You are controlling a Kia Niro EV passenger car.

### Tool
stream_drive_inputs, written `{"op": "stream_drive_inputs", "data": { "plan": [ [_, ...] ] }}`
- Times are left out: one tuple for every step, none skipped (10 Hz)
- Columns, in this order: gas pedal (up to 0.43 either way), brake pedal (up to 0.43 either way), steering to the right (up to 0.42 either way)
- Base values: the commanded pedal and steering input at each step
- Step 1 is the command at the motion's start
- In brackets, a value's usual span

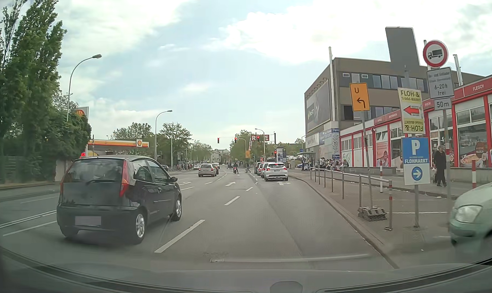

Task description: Follow the waypoints while adhering to traffic rules and regulations

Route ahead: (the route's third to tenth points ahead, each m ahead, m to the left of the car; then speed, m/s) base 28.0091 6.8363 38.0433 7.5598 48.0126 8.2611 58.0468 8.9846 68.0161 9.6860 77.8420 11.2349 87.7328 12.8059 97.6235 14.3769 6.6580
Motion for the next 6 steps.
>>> {"op": "stream_drive_inputs", "data": {
  "plan": [
    [0.0,0.177,0.031],
    [0.0,0.177,0.031],
    [0.0,0.171,0.031],
    [0.0,0.171,0.031],
    [0.0,0.165,0.031],
    [0.0,0.165,0.033]
  ]
}}
